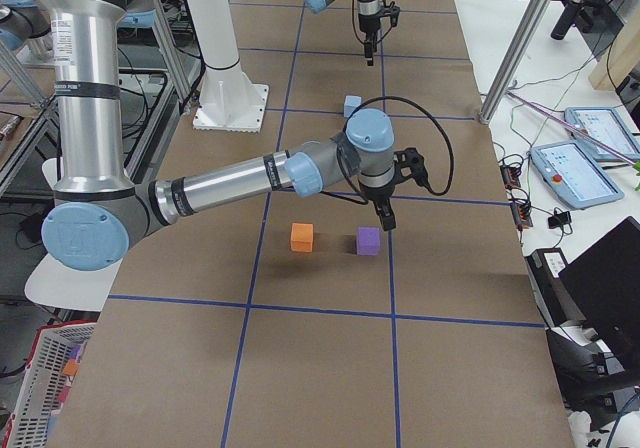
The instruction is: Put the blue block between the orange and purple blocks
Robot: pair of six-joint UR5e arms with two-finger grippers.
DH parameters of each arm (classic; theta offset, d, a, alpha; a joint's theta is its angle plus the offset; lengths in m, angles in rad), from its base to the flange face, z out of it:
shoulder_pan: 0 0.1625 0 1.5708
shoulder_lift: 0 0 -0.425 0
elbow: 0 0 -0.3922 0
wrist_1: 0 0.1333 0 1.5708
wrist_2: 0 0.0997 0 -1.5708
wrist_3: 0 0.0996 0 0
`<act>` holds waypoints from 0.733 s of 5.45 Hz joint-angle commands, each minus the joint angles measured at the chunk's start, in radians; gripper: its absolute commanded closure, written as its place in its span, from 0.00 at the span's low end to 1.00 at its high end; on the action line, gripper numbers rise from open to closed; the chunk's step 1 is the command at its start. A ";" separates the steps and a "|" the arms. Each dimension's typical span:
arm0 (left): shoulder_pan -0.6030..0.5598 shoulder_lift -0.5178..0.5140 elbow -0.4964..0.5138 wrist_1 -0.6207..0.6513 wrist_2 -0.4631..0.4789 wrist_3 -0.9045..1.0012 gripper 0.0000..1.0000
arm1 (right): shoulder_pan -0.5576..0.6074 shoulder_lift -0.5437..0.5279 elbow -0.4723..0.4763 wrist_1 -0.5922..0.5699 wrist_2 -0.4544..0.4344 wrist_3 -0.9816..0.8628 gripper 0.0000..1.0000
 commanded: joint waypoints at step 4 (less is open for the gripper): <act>-0.492 0.580 -0.176 0.037 -0.290 0.722 0.00 | -0.665 0.602 0.006 -0.346 -0.453 0.802 0.00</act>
